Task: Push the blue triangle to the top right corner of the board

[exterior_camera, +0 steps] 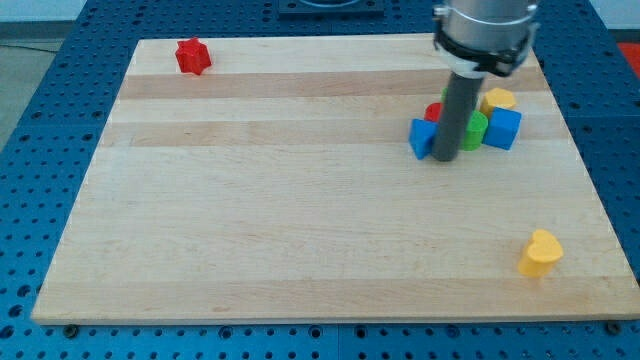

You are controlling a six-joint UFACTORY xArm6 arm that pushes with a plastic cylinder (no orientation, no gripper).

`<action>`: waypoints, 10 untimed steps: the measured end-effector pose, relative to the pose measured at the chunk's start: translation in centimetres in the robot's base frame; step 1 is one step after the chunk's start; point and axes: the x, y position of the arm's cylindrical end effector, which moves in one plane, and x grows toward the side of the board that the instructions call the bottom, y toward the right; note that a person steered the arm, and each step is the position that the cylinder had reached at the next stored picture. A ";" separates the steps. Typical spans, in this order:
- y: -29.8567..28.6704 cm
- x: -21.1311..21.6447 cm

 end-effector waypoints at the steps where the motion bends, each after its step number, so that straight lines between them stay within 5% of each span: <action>1: -2.4 -1.6; 3: -6.2 -1.9; 10: -10.8 -18.9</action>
